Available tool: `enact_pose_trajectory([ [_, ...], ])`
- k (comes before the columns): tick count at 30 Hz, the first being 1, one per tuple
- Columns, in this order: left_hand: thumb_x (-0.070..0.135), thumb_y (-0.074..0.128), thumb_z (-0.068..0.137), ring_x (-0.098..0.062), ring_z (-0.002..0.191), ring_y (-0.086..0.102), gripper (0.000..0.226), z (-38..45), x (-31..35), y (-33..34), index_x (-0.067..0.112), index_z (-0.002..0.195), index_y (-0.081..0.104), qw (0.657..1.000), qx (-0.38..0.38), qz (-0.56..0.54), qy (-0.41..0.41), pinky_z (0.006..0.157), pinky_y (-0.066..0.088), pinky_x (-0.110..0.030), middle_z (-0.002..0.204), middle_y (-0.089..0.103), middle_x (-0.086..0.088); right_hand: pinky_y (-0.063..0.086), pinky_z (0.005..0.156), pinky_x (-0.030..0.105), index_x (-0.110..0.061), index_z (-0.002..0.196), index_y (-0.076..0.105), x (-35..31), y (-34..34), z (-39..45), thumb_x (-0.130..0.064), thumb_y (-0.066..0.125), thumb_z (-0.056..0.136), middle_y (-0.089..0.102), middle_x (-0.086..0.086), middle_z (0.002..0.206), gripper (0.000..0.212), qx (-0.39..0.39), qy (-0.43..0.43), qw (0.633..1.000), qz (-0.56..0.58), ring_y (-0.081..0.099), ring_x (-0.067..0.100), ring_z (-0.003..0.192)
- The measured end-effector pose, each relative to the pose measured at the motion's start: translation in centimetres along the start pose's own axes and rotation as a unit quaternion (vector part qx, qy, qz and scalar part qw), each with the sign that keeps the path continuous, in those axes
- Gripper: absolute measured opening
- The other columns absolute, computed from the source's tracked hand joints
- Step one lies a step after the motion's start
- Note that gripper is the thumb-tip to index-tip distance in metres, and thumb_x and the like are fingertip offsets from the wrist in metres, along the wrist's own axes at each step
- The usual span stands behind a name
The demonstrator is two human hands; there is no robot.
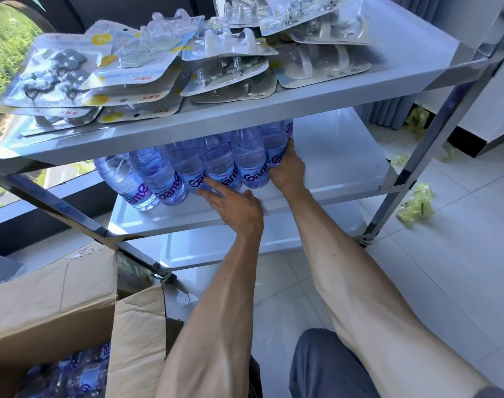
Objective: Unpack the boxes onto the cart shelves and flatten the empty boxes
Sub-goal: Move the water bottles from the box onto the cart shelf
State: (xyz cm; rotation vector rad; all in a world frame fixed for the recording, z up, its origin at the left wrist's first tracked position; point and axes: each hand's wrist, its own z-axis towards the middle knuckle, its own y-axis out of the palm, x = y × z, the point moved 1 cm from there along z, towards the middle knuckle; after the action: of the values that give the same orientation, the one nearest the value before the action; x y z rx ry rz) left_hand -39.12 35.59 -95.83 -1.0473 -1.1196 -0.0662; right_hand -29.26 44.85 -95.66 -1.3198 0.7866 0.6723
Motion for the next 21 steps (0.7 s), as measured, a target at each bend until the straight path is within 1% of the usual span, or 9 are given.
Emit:
enact_pose_trajectory([
  [3, 0.023, 0.071, 0.089, -0.038, 0.149, 0.009, 0.101, 0.1, 0.2, 0.0, 0.01, 0.157, -0.003, 1.0, 0.0, -0.004, 0.002, 0.117, 0.028, -0.046, 0.162, -0.009, -0.022, 0.039, 0.108, 0.043, -0.006, 0.155, 0.01, -0.4, -0.1, 0.5, -0.034, 0.066, 0.089, 0.043, 0.011, 0.15, 0.091, -0.016, 0.0, 1.0, -0.023, 0.047, 0.032, 0.133],
  [5, 0.022, 0.07, 0.089, -0.039, 0.149, 0.009, 0.101, 0.2, 0.1, 0.0, 0.01, 0.157, -0.003, 1.0, 0.0, -0.008, 0.001, 0.117, 0.027, -0.046, 0.162, -0.009, -0.022, 0.037, 0.11, 0.045, -0.007, 0.155, 0.01, -0.8, -0.3, 0.8, -0.036, 0.065, 0.089, 0.039, 0.013, 0.152, 0.09, -0.038, 0.013, 0.999, -0.025, 0.044, 0.032, 0.135],
  [6, 0.022, 0.07, 0.089, -0.039, 0.149, 0.009, 0.101, 0.2, 0.2, 0.0, 0.01, 0.157, -0.003, 1.0, 0.0, -0.008, 0.001, 0.117, 0.027, -0.046, 0.162, -0.009, -0.022, 0.037, 0.109, 0.047, -0.007, 0.153, 0.015, -1.0, -0.4, 0.6, -0.035, 0.066, 0.088, 0.039, 0.015, 0.15, 0.087, -0.035, 0.018, 0.999, -0.008, 0.044, 0.034, 0.134],
  [8, 0.022, 0.07, 0.089, -0.039, 0.149, 0.009, 0.101, 0.2, 0.1, 0.1, 0.01, 0.157, -0.004, 1.0, 0.0, -0.006, 0.004, 0.118, 0.027, -0.046, 0.162, -0.009, -0.022, 0.044, 0.102, 0.046, -0.004, 0.144, 0.033, -1.1, 0.0, -0.3, -0.024, 0.069, 0.084, 0.046, 0.018, 0.14, 0.073, 0.028, 0.012, 0.998, 0.062, 0.049, 0.035, 0.125],
  [10, 0.022, 0.07, 0.089, -0.038, 0.15, 0.008, 0.101, 0.2, 0.1, 0.0, 0.009, 0.157, -0.004, 1.0, -0.006, -0.009, 0.004, 0.118, 0.026, -0.045, 0.162, -0.009, -0.022, 0.048, 0.097, 0.042, 0.0, 0.131, 0.05, -1.1, 0.4, -1.7, -0.01, 0.069, 0.08, 0.055, 0.02, 0.128, 0.056, 0.1, -0.01, 0.985, 0.14, 0.055, 0.034, 0.117],
  [12, 0.022, 0.07, 0.089, -0.038, 0.15, 0.007, 0.102, 0.1, 0.0, 0.0, 0.009, 0.157, -0.004, 1.0, -0.002, -0.004, 0.007, 0.118, 0.026, -0.045, 0.162, -0.01, -0.022, 0.048, 0.096, 0.037, 0.0, 0.129, 0.056, -1.0, 0.3, -2.4, -0.002, 0.067, 0.079, 0.06, 0.02, 0.125, 0.051, 0.131, -0.025, 0.978, 0.162, 0.058, 0.034, 0.114],
  [15, 0.022, 0.071, 0.089, -0.039, 0.15, 0.008, 0.103, 0.3, -0.2, 0.1, 0.009, 0.157, -0.005, 1.0, -0.008, -0.007, 0.007, 0.118, 0.027, -0.047, 0.162, -0.01, -0.022, 0.046, 0.097, 0.034, 0.0, 0.134, 0.054, -0.8, 0.3, -2.2, -0.001, 0.066, 0.085, 0.061, 0.02, 0.128, 0.05, 0.124, -0.032, 0.982, 0.138, 0.059, 0.034, 0.116],
  [17, 0.023, 0.071, 0.089, -0.04, 0.149, 0.009, 0.103, 0.4, -0.2, 0.1, 0.01, 0.157, -0.006, 1.0, -0.012, -0.002, 0.011, 0.118, 0.027, -0.048, 0.162, -0.01, -0.023, 0.045, 0.096, 0.03, 0.0, 0.133, 0.056, -0.8, 0.3, -2.1, -0.002, 0.065, 0.087, 0.062, 0.019, 0.127, 0.046, 0.12, -0.032, 0.984, 0.13, 0.06, 0.033, 0.115],
  [21, 0.023, 0.071, 0.088, -0.041, 0.149, 0.009, 0.104, 0.5, -0.6, 0.2, 0.01, 0.157, -0.006, 1.0, -0.008, -0.006, 0.01, 0.117, 0.028, -0.048, 0.162, -0.009, -0.023, 0.037, 0.084, 0.015, -0.001, 0.129, 0.058, -0.8, 0.3, -2.2, -0.003, 0.063, 0.088, 0.064, 0.018, 0.123, 0.042, 0.109, -0.035, 0.987, 0.116, 0.061, 0.034, 0.111],
])
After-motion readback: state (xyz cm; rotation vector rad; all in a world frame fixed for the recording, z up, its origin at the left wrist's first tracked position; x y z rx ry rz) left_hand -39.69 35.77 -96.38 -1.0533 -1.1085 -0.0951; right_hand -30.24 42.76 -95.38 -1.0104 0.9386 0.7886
